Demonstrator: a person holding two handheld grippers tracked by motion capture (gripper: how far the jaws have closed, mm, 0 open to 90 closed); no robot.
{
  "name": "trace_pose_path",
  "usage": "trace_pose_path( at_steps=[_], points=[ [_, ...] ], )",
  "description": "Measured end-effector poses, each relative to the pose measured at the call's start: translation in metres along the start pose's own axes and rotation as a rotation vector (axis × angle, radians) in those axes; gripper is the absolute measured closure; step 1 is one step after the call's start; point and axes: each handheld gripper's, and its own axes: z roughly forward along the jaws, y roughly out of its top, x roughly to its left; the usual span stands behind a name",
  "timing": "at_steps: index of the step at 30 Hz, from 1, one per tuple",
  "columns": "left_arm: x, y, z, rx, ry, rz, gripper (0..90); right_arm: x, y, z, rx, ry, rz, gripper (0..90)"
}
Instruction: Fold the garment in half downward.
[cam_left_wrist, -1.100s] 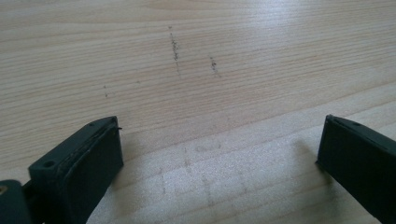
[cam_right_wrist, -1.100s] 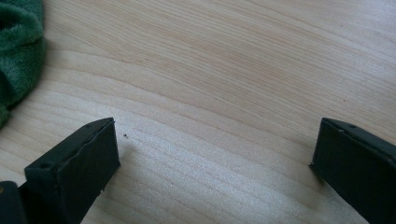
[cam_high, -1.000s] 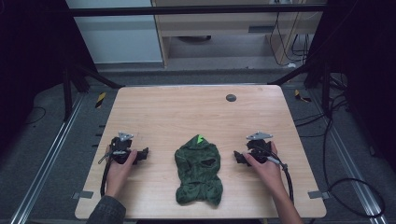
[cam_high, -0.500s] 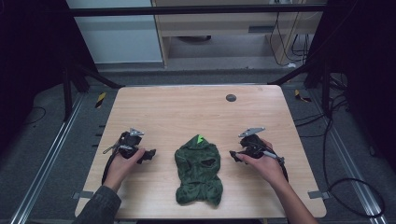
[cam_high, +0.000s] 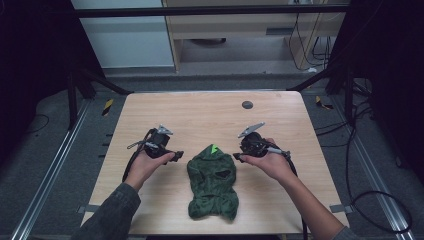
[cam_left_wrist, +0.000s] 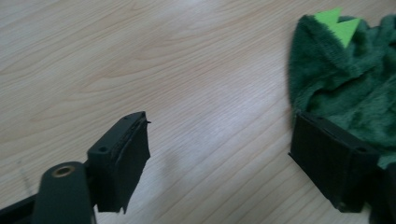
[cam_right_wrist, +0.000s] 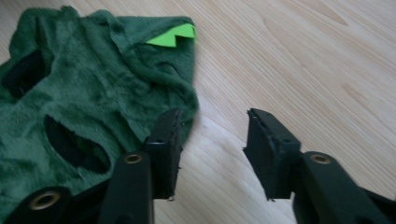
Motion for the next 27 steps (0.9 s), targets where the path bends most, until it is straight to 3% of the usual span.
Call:
trace_pose_path(
  at_steps=[8, 16, 23, 27],
  points=[
    [-0.019, 0.01, 0.013, 0.021, -0.058, 0.054, 30.6, 0.005, 0.005, 0.017, 0.018, 0.042, -0.012, 67.8],
    [-0.024, 0.01, 0.024, 0.052, -0.057, 0.074, 31.7, 0.007, 0.007, 0.031, 0.041, 0.048, -0.001, 61.6],
    [-0.025, 0.011, 0.022, 0.039, -0.054, 0.072, 32.2, 0.01, 0.008, 0.044, 0.071, 0.064, 0.019, 56.3],
    [-0.023, 0.01, 0.022, 0.04, -0.046, 0.069, 34.0, 0.015, 0.008, 0.048, 0.086, 0.063, -0.005, 56.8]
  ],
)
